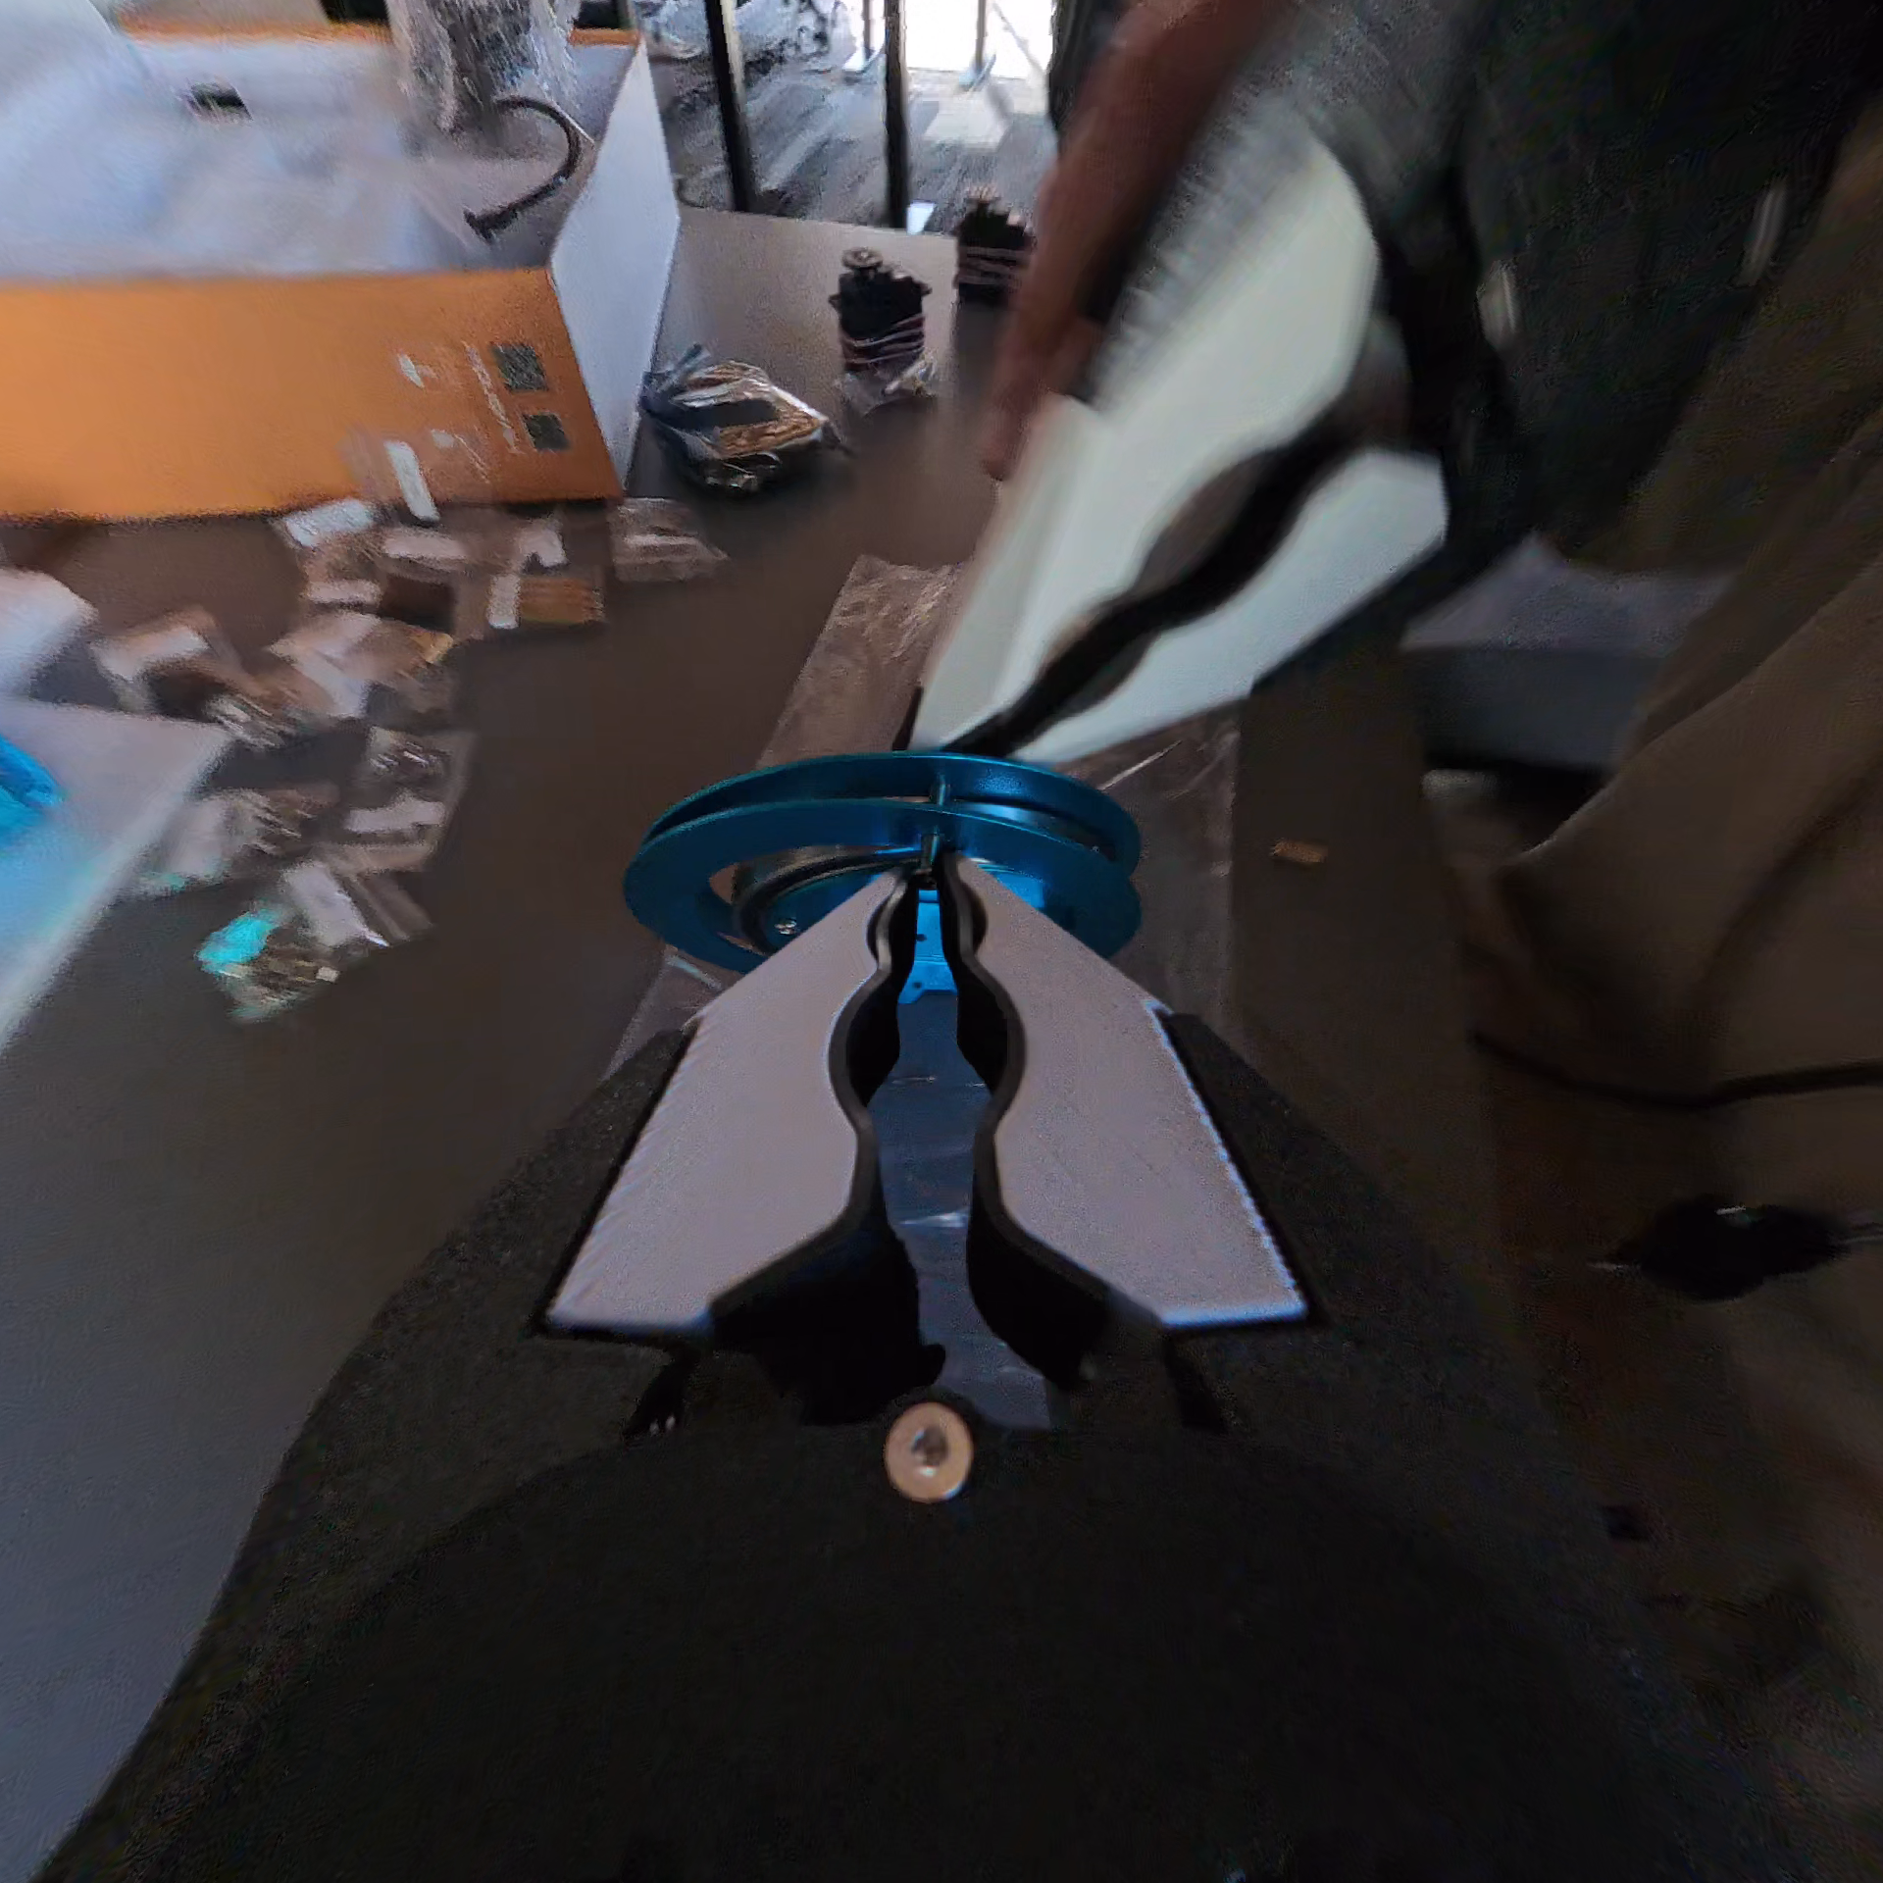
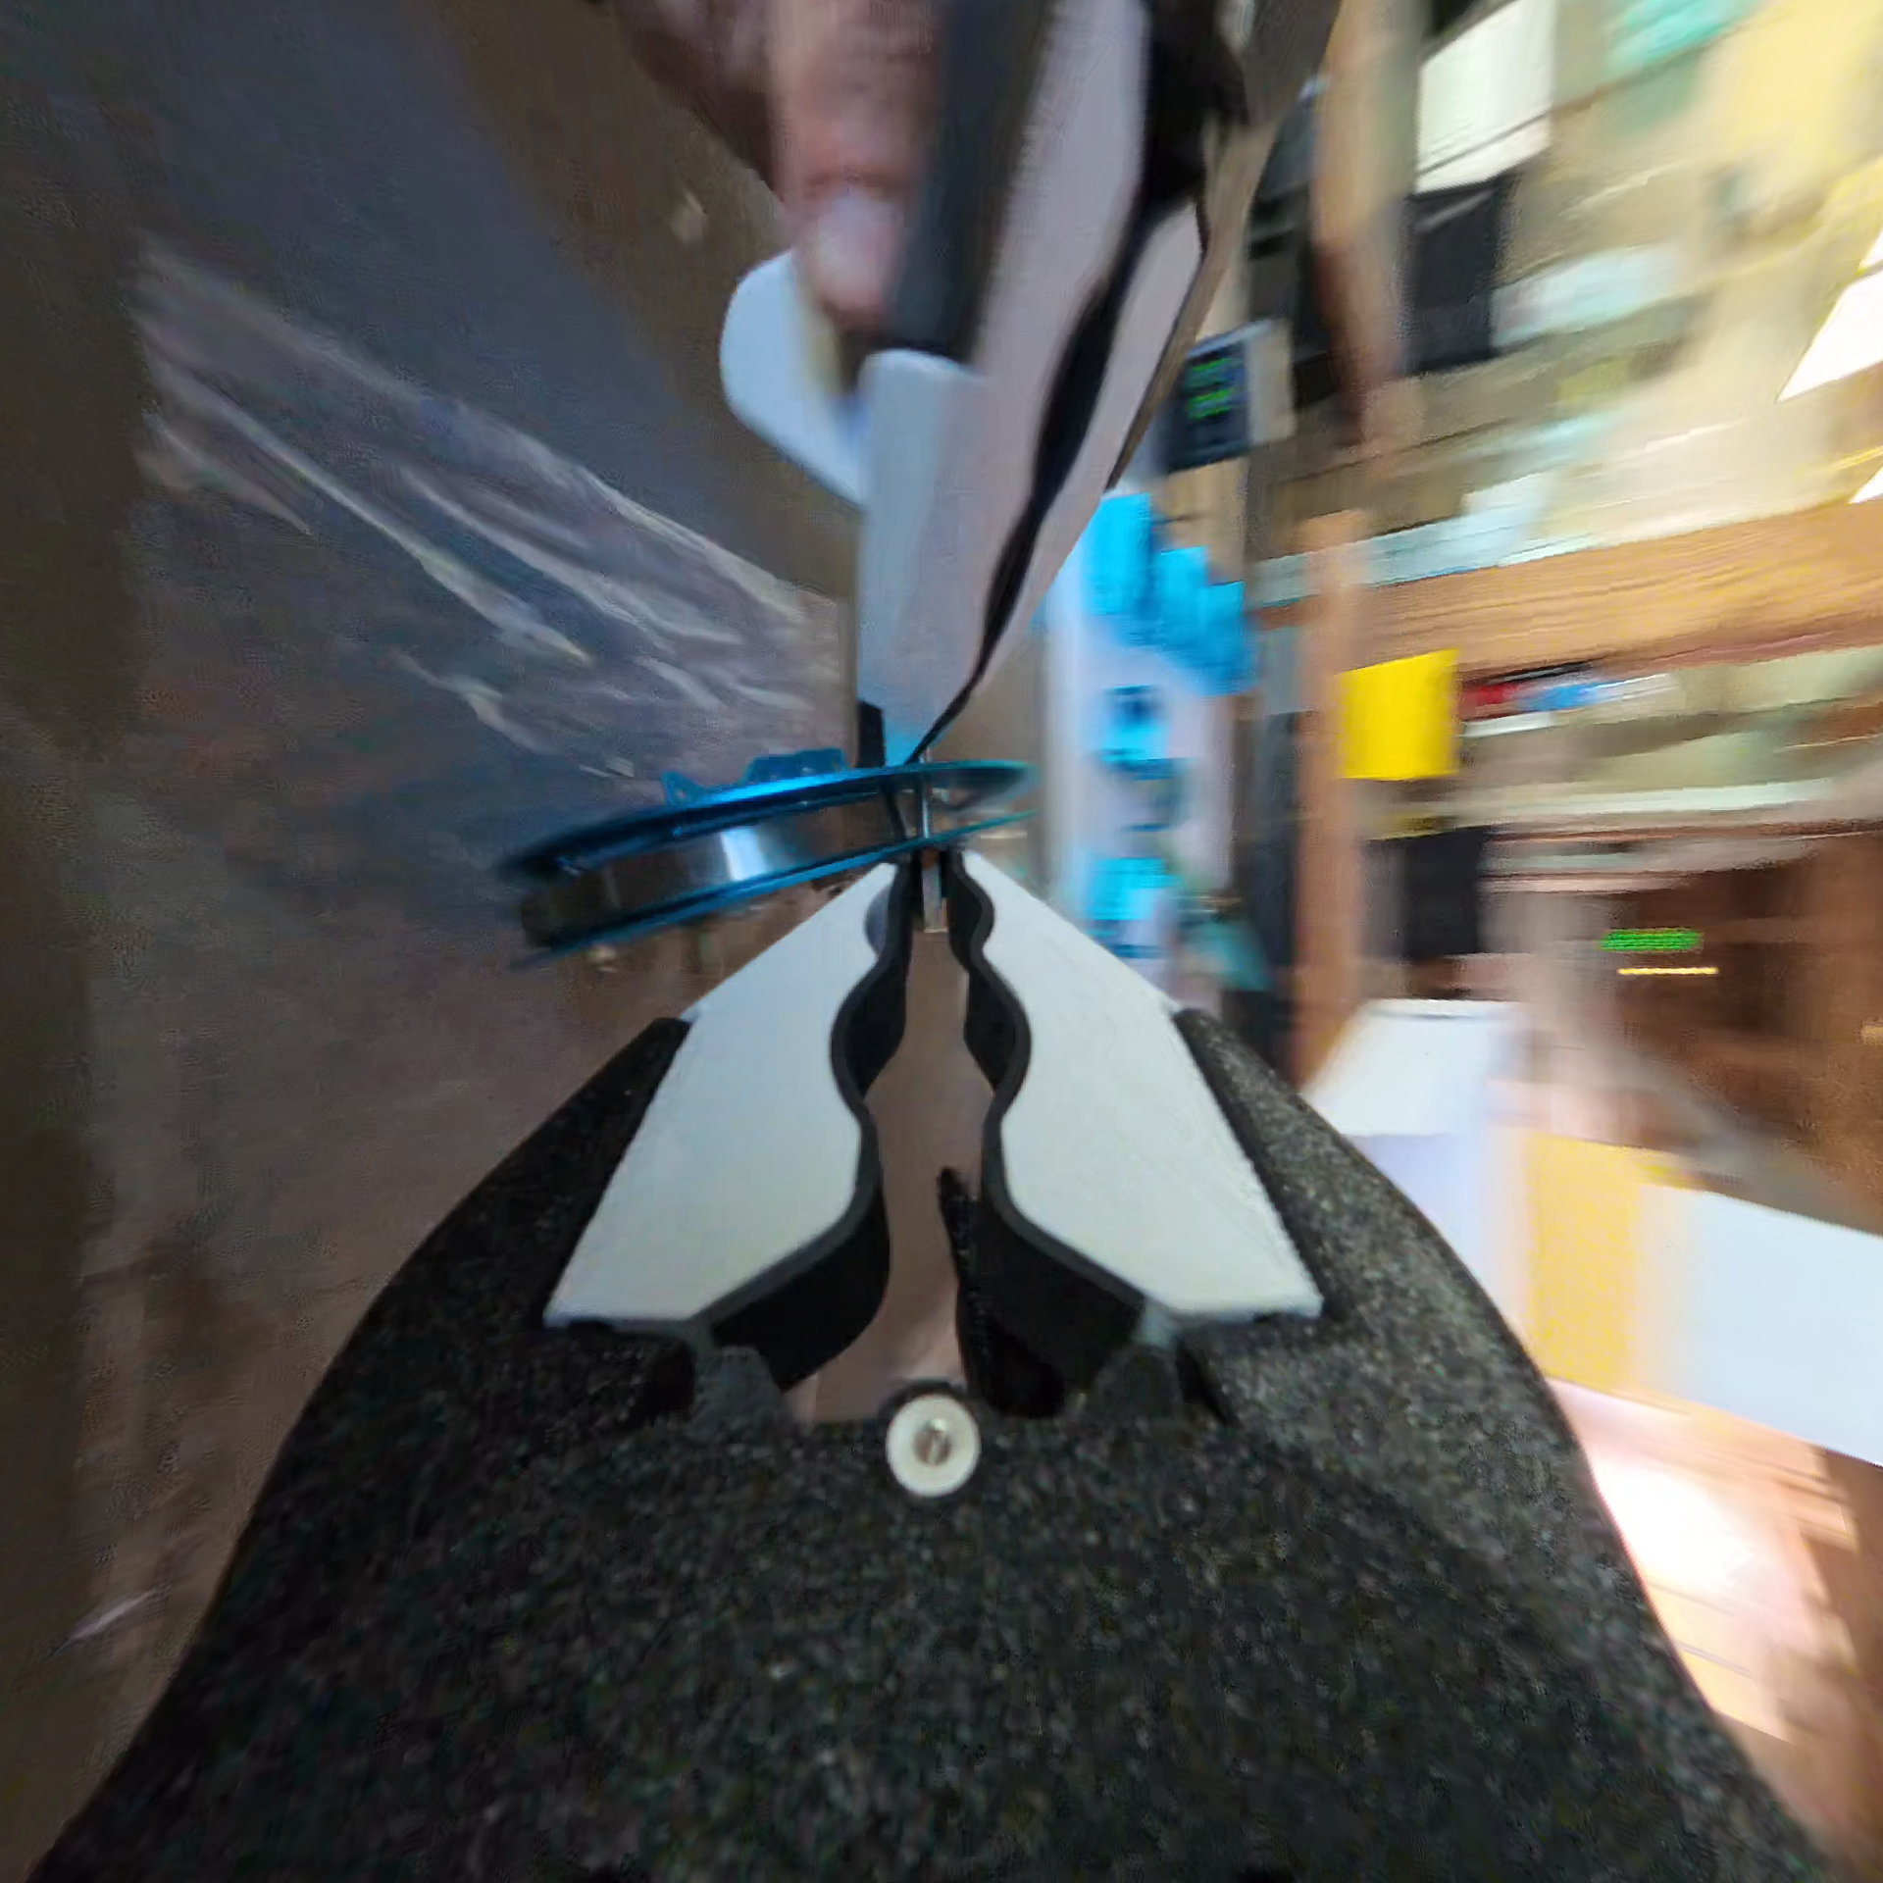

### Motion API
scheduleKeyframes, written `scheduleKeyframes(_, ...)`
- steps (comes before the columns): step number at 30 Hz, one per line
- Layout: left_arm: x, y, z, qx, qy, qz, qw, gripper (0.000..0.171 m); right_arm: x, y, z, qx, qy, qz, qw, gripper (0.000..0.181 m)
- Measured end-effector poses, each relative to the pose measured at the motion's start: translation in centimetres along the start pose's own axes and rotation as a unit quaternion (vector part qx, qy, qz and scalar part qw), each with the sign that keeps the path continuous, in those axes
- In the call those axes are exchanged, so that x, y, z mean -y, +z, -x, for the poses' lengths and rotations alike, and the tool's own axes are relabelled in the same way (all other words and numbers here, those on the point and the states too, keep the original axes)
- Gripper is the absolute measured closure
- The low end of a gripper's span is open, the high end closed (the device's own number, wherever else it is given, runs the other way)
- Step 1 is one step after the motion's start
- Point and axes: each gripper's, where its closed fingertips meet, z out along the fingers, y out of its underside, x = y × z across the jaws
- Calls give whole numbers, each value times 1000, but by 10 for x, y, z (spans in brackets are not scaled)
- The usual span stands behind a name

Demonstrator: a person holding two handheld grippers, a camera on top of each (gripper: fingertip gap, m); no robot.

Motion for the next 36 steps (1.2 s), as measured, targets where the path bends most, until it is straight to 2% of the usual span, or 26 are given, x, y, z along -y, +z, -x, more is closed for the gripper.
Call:
scheduleKeyframes(1, 0, 1, 0, 25, 39, 7, 999, 170, 0, -1, 3, 82, 66, -5, 994, 177)
scheduleKeyframes(3, 1, 2, 1, 75, 115, 20, 990, 170, -2, -1, 5, 209, 154, -13, 966, 177)
scheduleKeyframes(6, 2, 3, -2, 133, 226, 43, 964, 171, -3, -6, 12, 377, 243, 12, 894, 178)
scheduleKeyframes(7, 2, 4, -4, 144, 253, 45, 956, 171, -3, -9, 16, 436, 270, 29, 858, 178)
scheduleKeyframes(10, 3, 7, -14, 173, 347, 51, 920, 171, -1, -25, 28, 605, 323, 70, 724, 177)
scheduleKeyframes(12, 4, 8, -14, 218, 420, 69, 878, 171, 0, -34, 32, 697, 346, 90, 622, 177)
scheduleKeyframes(13, 5, 8, -13, 244, 461, 75, 850, 171, 1, -38, 32, 734, 360, 97, 567, 177)
scheduleKeyframes(14, 5, 8, -12, 258, 488, 80, 830, 171, 2, -40, 31, 762, 367, 97, 524, 178)
scheduleKeyframes(15, 5, 8, -14, 255, 492, 77, 829, 171, 2, -42, 32, 780, 366, 92, 499, 177)
scheduleKeyframes(16, 4, 8, -16, 242, 474, 69, 844, 171, 3, -44, 33, 790, 364, 90, 486, 177)
scheduleKeyframes(18, 4, 8, -16, 223, 447, 58, 864, 171, 3, -44, 34, 787, 355, 80, 498, 177)
scheduleKeyframes(20, 3, 9, -15, 201, 406, 52, 890, 171, 2, -41, 31, 767, 352, 75, 531, 176)
scheduleKeyframes(21, 2, 10, -16, 178, 370, 45, 911, 171, 0, -38, 30, 747, 346, 67, 565, 176)
scheduleKeyframes(23, 0, 10, -17, 132, 292, 36, 947, 171, -4, -26, 23, 671, 329, 44, 663, 167)
scheduleKeyframes(25, 0, 10, -18, 92, 222, 25, 970, 171, -4, -18, 9, 574, 316, 13, 756, 163)
scheduleKeyframes(28, 2, 10, -25, 35, 152, 4, 988, 171, -14, -12, 0, 387, 243, -10, 889, 158)
scheduleKeyframes(30, 2, 12, -25, 23, 133, 0, 991, 171, -22, -10, -1, 260, 183, -16, 948, 157)
scheduleKeyframes(33, 1, 13, -27, 13, 127, 0, 992, 171, -24, -16, 12, 171, 124, -30, 977, 167)
scheduleKeyframes(36, 0, 14, -28, 11, 128, 2, 992, 171, -31, -23, 29, 188, 123, -14, 974, 155)
